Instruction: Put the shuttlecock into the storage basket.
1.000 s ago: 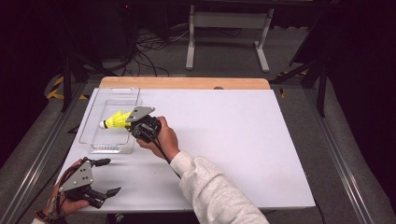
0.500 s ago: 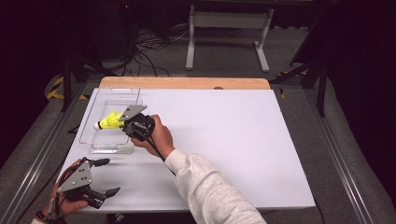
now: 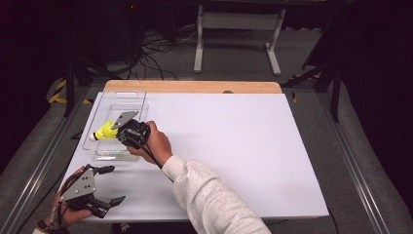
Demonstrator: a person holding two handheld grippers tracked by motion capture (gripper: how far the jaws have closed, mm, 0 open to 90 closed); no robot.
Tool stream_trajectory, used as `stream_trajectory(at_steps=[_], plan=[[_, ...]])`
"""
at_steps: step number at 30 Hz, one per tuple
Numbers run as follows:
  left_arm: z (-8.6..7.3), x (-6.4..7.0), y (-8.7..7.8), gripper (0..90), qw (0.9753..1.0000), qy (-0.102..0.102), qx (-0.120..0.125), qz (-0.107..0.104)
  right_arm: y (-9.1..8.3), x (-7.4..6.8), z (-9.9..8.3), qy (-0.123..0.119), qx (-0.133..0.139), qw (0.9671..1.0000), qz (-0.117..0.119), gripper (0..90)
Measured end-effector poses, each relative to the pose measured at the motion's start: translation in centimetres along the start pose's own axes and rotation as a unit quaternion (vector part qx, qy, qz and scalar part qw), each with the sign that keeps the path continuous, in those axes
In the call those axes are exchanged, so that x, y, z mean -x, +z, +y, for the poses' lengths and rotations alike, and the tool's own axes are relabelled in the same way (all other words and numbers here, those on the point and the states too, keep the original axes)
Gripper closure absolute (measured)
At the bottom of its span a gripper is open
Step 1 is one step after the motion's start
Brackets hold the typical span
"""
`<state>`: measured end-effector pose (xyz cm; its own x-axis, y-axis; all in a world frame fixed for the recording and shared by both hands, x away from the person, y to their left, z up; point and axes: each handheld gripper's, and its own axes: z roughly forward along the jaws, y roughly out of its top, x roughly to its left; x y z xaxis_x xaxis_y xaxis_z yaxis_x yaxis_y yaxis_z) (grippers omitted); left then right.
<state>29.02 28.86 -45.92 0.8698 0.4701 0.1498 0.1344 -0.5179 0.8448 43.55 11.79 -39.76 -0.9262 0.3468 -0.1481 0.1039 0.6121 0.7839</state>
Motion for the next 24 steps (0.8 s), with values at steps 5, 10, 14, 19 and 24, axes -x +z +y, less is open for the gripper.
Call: stream_trajectory(at_steps=[5, 10, 14, 19, 24], plan=[[0.0, 0.0, 0.0, 4.1, 1.0, 0.003, -0.001, -0.001, 0.8, -0.3, 0.1, 0.003, -0.009, 0.9999, 0.006, 88.6], [0.0, 0.0, 0.0, 4.1, 1.0, 0.002, 0.0, -0.001, 1.7, -0.6, -0.2, 0.003, -0.023, 0.9997, 0.01, 88.5], [0.0, 0.1, 0.1, 4.1, 1.0, 0.002, -0.002, -0.004, 2.1, -0.6, -0.4, 0.008, -0.029, 0.9995, 0.009, 88.4], [0.0, 0.1, 0.1, 4.1, 1.0, 0.0, -0.001, -0.005, 2.4, -0.9, -0.8, 0.014, -0.04, 0.9991, 0.012, 88.0], [0.1, 0.2, 0.3, 4.1, 1.0, 0.003, -0.005, -0.007, 2.5, -0.6, -1.3, 0.029, -0.042, 0.9986, 0.013, 83.8]])
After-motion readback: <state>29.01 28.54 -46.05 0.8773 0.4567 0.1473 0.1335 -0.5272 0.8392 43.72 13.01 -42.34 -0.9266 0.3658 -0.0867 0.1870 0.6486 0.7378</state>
